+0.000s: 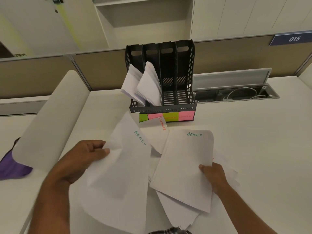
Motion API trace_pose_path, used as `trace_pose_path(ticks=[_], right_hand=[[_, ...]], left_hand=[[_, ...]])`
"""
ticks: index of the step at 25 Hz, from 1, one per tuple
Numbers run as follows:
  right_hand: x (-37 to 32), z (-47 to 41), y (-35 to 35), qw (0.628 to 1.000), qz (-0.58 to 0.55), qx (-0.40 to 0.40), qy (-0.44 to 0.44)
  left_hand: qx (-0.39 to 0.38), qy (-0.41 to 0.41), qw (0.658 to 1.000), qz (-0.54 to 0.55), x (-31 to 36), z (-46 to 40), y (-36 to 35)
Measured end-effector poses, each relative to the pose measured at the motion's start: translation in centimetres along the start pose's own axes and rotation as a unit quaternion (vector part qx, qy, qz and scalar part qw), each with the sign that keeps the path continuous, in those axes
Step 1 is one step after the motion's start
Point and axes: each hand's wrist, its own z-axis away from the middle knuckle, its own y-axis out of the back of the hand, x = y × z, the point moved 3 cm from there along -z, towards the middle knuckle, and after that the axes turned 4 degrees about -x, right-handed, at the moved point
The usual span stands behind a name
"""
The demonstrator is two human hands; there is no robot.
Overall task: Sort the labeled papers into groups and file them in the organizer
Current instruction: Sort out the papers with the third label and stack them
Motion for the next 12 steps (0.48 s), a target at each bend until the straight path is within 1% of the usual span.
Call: trace_pose_path(ticks=[2, 4, 6, 9, 12], right_hand=[[0.0, 0.0, 0.0, 1.000, -0.004, -0.002, 0.006], [-0.1, 0.2, -0.1, 1.000, -0.009, -0.011, 0.009], [-0.5, 0.4, -0.3, 0.999, -0.013, -0.025, 0.014], [-1.9, 1.0, -0.5, 0.997, -0.033, -0.058, 0.026], [-3.6, 1.7, -0.7, 0.993, -0.023, -0.099, 0.053]], left_hand=[[0.000, -0.050, 0.998, 0.038, 1.0, 1.1, 1.5], [0.030, -0.104, 0.992, 0.071, 1.5, 1.1, 2.5], [0.040, -0.138, 0.983, 0.112, 1.5, 0.0, 2.3], [0.021, -0.136, 0.978, 0.160, 0.2, -2.7, -0.8], [0.016, -0.090, 0.983, 0.160, -2.6, -5.9, -5.2]])
